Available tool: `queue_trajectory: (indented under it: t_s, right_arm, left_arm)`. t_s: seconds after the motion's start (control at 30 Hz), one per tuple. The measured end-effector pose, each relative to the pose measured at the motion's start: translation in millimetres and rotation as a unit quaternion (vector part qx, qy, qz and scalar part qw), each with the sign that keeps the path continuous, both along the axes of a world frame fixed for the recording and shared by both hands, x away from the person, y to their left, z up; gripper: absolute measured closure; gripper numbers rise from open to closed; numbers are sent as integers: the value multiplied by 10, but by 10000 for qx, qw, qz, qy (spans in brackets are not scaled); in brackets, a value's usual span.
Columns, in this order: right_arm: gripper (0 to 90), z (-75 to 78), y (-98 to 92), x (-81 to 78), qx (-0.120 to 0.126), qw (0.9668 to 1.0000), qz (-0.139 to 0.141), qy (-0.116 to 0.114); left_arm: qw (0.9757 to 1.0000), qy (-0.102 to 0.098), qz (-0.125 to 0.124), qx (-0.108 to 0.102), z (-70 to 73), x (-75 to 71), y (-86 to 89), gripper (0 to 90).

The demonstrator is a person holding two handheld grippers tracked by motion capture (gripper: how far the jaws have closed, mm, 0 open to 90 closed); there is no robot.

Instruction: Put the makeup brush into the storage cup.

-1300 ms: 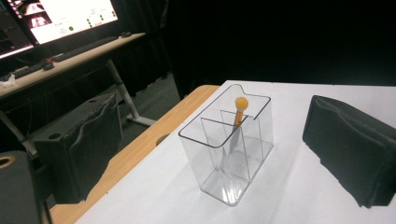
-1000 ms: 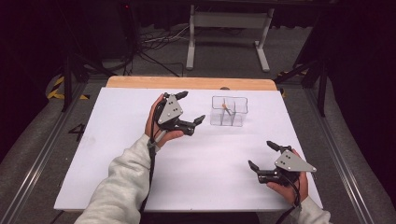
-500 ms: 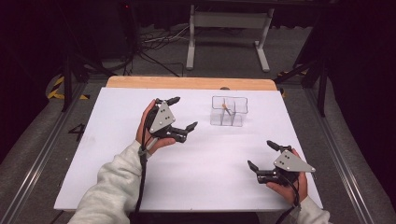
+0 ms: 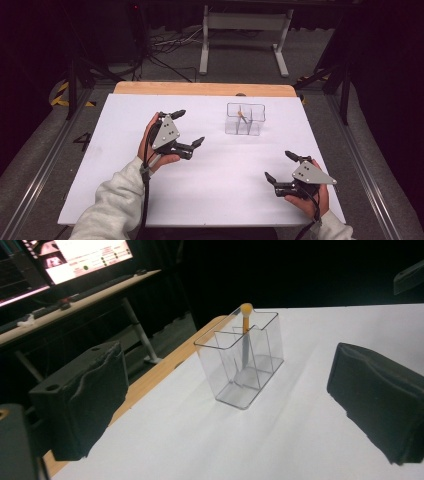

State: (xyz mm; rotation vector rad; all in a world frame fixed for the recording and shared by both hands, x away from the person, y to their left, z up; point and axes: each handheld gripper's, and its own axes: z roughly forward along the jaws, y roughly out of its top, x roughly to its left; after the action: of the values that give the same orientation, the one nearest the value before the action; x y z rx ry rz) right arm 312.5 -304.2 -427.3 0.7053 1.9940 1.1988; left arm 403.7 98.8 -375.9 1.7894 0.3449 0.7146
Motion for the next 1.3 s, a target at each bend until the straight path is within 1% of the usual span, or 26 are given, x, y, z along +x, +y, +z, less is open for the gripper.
queue_trajectory:
  t_s: [0.07,0.1,0.13,0.2,0.3,0.33,0.37,0.47,0.57,0.67,0.7,0.83,0.87,0.9,0.97,1.1,1.13,1.17,1.23,1.27,1.3]
  right_arm:
    - [70,-1,2,-1,4,10000,7,9]
    - [71,-1,3,-1,3,10000,9,13]
    - [75,-1,3,-1,-1,10000,19,16]
    - [77,-2,7,-3,-15,10000,38,26]
    - [76,0,8,-5,-16,10000,39,18]
    - [76,0,8,-5,-16,10000,39,18]
    - [76,1,7,-5,-5,10000,37,18]
    - [76,2,2,-4,-5,10000,38,16]
    - [76,6,1,-5,14,10000,40,7]
    - [76,8,0,-6,19,10000,36,-4]
    - [75,7,-1,-6,15,10000,32,-4]
    - [75,7,2,-7,9,10000,39,0]
    - [75,7,4,-7,3,10000,39,-2]
    - [75,6,4,-5,-3,10000,39,-1]
    - [75,5,1,-2,-3,10000,33,-1]
    - [75,3,2,-1,-15,10000,28,3]
    - [75,5,3,-3,-9,10000,30,1]
    - [75,7,3,-5,-13,10000,25,-6]
    - [75,8,3,-6,5,10000,22,-4]
    - [75,9,2,-5,16,10000,24,1]
    - [75,8,4,-5,16,10000,23,1]
  left_arm:
    - [10000,-7,2,71,-20,-17,16,43]
    - [10000,-7,2,71,-20,-17,16,50]
    - [9998,-64,51,201,-44,-32,25,49]
    - [9998,-10,57,166,-67,-41,48,47]
    - [9999,5,87,118,-78,-59,86,41]
    - [9999,5,87,118,-78,-59,86,43]
    - [9999,-9,98,67,-81,-67,103,43]
    - [9999,-35,100,120,-93,-100,145,48]
    - [9999,-47,97,54,-114,-153,208,47]
    - [9999,-49,81,99,-120,-195,250,47]
    - [9999,-20,89,81,-123,-205,264,44]
    - [9999,-34,103,79,-137,-242,321,45]
    - [9999,-21,109,89,-145,-252,335,46]
    - [9998,-59,125,157,-153,-269,359,46]
    - [9998,-40,132,134,-170,-292,384,46]
    - [9997,-35,165,200,-194,-310,430,46]
    - [9996,10,180,205,-203,-313,446,45]
    - [9995,17,233,203,-221,-321,485,47]
    - [9995,10,248,204,-230,-322,504,48]
    - [9993,41,308,209,-249,-330,544,48]
    - [9991,31,333,243,-259,-332,565,48]
